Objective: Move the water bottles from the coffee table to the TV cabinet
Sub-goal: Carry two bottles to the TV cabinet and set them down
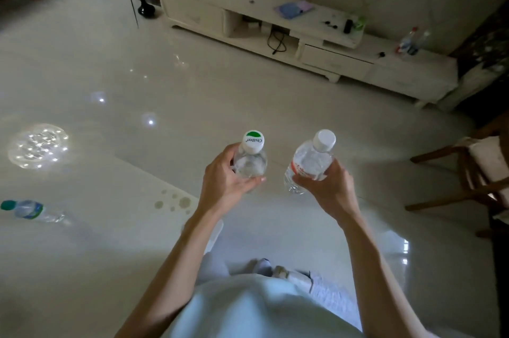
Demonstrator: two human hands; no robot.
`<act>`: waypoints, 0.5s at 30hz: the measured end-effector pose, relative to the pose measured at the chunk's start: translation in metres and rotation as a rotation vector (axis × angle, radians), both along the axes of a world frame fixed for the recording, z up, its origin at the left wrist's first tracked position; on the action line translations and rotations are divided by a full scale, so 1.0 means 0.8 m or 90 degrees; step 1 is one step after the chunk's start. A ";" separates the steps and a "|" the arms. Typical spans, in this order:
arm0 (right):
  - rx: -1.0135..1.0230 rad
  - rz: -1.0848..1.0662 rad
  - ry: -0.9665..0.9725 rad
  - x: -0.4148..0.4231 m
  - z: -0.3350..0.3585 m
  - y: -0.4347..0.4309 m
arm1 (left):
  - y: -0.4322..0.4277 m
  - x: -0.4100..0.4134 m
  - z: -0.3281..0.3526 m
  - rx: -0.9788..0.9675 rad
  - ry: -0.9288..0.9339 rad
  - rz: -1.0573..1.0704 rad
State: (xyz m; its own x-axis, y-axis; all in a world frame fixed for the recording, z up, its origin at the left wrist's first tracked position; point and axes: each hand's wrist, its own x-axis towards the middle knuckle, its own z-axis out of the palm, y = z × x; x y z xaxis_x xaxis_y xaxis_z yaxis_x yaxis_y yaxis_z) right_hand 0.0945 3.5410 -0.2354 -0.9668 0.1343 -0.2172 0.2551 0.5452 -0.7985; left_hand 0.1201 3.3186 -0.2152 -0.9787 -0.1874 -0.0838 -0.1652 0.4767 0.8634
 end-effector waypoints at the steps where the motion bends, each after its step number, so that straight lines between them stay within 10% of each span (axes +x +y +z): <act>1: -0.005 -0.015 -0.001 -0.004 -0.001 0.008 | 0.008 -0.009 0.000 0.002 -0.007 -0.005; 15: 0.008 -0.144 -0.030 -0.094 -0.016 0.056 | 0.074 -0.182 -0.028 -0.001 -0.046 -0.173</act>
State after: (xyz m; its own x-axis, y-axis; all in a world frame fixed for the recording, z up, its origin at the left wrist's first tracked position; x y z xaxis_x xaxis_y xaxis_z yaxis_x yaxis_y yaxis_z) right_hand 0.0196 3.5856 -0.2484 -0.9005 0.3495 -0.2587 0.4092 0.4801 -0.7759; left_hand -0.0256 3.3781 -0.2372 -0.9844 0.0816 -0.1557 -0.0924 0.5130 0.8534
